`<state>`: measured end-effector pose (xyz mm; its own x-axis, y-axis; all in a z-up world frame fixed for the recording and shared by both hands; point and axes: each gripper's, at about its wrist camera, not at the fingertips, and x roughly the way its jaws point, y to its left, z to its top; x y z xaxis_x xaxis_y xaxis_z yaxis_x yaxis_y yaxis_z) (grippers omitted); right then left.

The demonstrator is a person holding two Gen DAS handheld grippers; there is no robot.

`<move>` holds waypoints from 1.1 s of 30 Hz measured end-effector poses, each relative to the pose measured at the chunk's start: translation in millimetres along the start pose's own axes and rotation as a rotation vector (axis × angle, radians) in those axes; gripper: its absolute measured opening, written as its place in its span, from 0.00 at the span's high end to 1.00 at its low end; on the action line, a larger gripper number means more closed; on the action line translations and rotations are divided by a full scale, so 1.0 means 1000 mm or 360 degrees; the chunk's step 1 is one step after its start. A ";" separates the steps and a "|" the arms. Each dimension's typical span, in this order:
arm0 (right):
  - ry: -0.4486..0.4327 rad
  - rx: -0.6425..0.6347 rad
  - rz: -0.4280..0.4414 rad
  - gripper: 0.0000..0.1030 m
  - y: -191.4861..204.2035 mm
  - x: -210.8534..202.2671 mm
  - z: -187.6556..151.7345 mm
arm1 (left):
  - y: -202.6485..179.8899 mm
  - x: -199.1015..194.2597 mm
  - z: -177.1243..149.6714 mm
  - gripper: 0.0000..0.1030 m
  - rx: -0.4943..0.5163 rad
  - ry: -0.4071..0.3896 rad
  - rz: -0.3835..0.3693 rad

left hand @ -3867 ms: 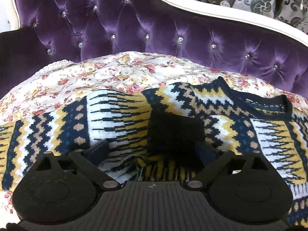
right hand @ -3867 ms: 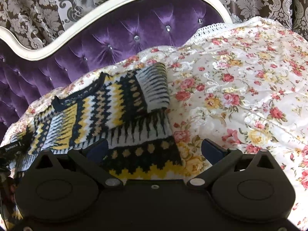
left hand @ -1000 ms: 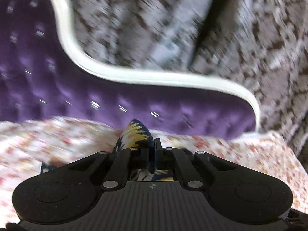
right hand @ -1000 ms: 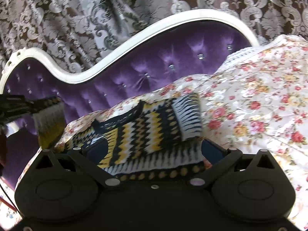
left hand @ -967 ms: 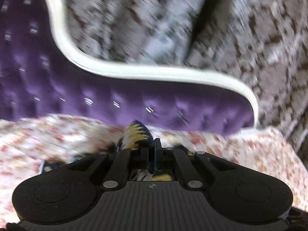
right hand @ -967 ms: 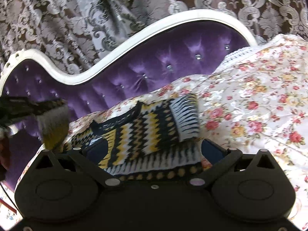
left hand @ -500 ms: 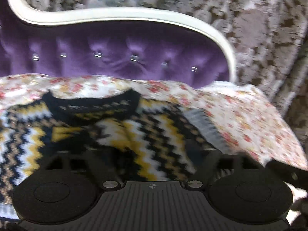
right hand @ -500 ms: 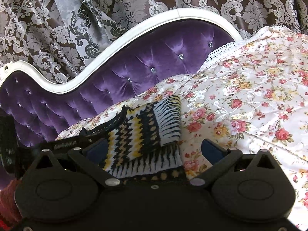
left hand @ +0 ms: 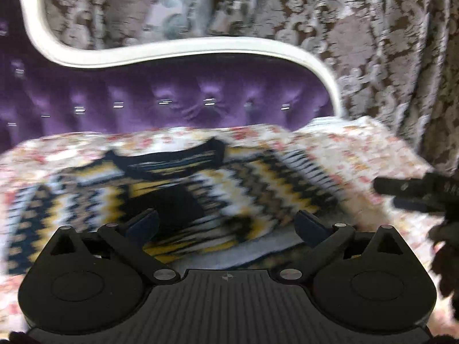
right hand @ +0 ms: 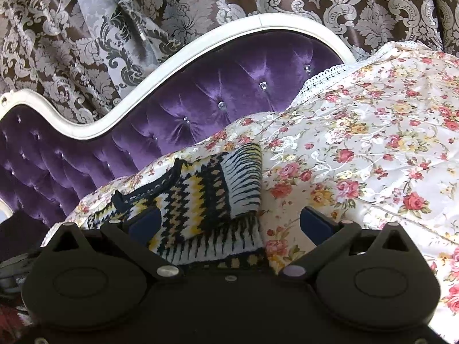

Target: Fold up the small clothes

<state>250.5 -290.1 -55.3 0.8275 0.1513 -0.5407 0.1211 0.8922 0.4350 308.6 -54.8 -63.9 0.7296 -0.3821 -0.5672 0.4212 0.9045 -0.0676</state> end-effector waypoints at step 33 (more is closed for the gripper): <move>0.0001 -0.1159 -0.0046 0.00 0.137 0.049 -0.045 | 0.087 -0.011 -0.076 0.00 -0.0250 0.0056 0.0467</move>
<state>283.6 -141.1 -54.3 0.8290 0.1236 -0.5454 -0.2530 0.9526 -0.1686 296.5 42.6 -126.1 0.7873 -0.0964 -0.6090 0.1055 0.9942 -0.0210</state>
